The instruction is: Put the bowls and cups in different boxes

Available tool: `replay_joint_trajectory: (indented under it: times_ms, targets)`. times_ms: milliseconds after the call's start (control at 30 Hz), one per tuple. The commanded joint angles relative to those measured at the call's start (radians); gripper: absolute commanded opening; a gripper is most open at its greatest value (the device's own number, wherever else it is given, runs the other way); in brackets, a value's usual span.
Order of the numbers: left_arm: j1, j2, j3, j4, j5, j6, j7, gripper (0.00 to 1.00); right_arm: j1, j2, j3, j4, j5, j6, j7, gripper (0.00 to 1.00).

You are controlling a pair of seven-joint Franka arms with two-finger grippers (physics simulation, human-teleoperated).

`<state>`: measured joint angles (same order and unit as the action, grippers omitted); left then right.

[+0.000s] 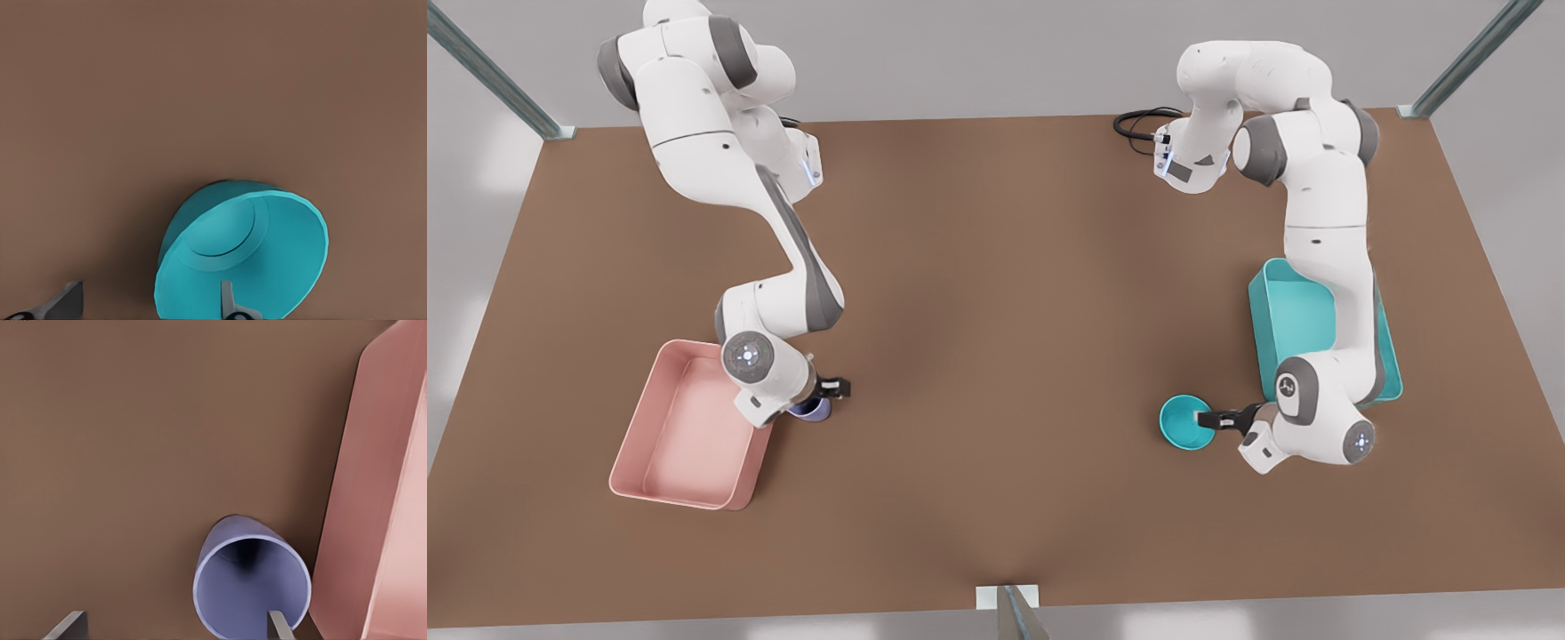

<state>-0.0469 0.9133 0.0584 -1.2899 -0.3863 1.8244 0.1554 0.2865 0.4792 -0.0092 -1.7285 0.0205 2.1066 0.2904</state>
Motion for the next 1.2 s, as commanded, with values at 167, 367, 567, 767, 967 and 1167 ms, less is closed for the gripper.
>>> replay_joint_trajectory:
  times_ms: [167, 367, 567, 767, 967, 1167]
  targets:
    - [-0.007, -0.007, 0.000, -0.015, -0.075, 0.101, 0.118, 0.21, -0.001, 0.001, 0.002, -0.088, -0.002, 0.095, 0.228, 1.00]
    - [-0.024, -0.031, 0.014, -0.014, -0.060, 0.052, 0.090, 0.21, 0.000, 0.038, 0.000, -0.085, -0.002, 0.098, 0.223, 1.00]
    - [-0.035, -0.430, 0.291, -0.057, 0.250, -0.339, 0.019, 0.21, 0.003, 0.073, 0.000, -0.075, -0.004, 0.098, 0.220, 1.00]
    - [0.091, -0.493, 0.321, -0.356, 0.373, -0.071, 0.250, 0.21, 0.003, 0.099, 0.002, -0.066, -0.005, 0.098, 0.219, 0.33]
    - [0.087, -0.400, 0.313, -0.525, 0.316, 0.223, 0.283, 0.21, -0.006, 0.072, 0.002, -0.031, 0.012, 0.082, 0.230, 0.21]
    - [0.090, -0.341, 0.296, -0.555, 0.313, 0.271, 0.312, 0.73, -0.082, -0.048, -0.009, 0.098, 0.001, -0.059, -0.069, 0.21]
